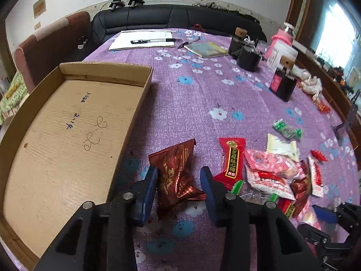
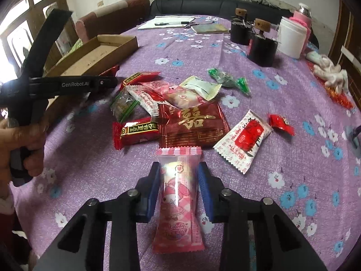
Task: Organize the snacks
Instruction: 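Grasp the red foil candy with the left gripper while the right gripper grasps the pink strawberry bar, then carry both snacks to the cardboard tray and open both grippers to drop them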
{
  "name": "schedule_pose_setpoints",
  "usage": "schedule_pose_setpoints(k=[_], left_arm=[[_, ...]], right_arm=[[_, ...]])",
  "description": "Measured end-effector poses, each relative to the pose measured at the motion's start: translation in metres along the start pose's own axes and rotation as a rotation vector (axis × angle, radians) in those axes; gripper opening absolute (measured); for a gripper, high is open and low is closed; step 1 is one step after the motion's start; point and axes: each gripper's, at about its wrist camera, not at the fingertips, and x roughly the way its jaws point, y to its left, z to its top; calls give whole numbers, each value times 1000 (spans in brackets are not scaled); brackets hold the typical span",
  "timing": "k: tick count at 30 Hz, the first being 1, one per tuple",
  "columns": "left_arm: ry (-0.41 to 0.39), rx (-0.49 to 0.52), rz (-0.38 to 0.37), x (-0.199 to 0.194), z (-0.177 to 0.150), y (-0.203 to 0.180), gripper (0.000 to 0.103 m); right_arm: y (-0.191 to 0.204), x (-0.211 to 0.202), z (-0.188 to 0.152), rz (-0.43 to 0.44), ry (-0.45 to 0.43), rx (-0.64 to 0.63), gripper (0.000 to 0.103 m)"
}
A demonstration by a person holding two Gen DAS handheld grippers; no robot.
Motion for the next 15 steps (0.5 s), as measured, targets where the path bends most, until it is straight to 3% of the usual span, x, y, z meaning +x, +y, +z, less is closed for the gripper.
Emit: schedule_pose_setpoints(k=[4,5,9,15], left_arm=[[-14,-2,-17,-5,-3,0,39],[-18,-2,-21,-7,-5,0,33],[-36,17,-32,-19,-8,-7,26],[-54,59,-25,-31,-15,-14,24]], right_arm=[[-4,-4,-2,17,-14,22,32],[-5,-5,-2,21,-18,24,32],[-6,-15,-3,25,-41,27,30],[-8,-27,-7,21,-60,30,29]])
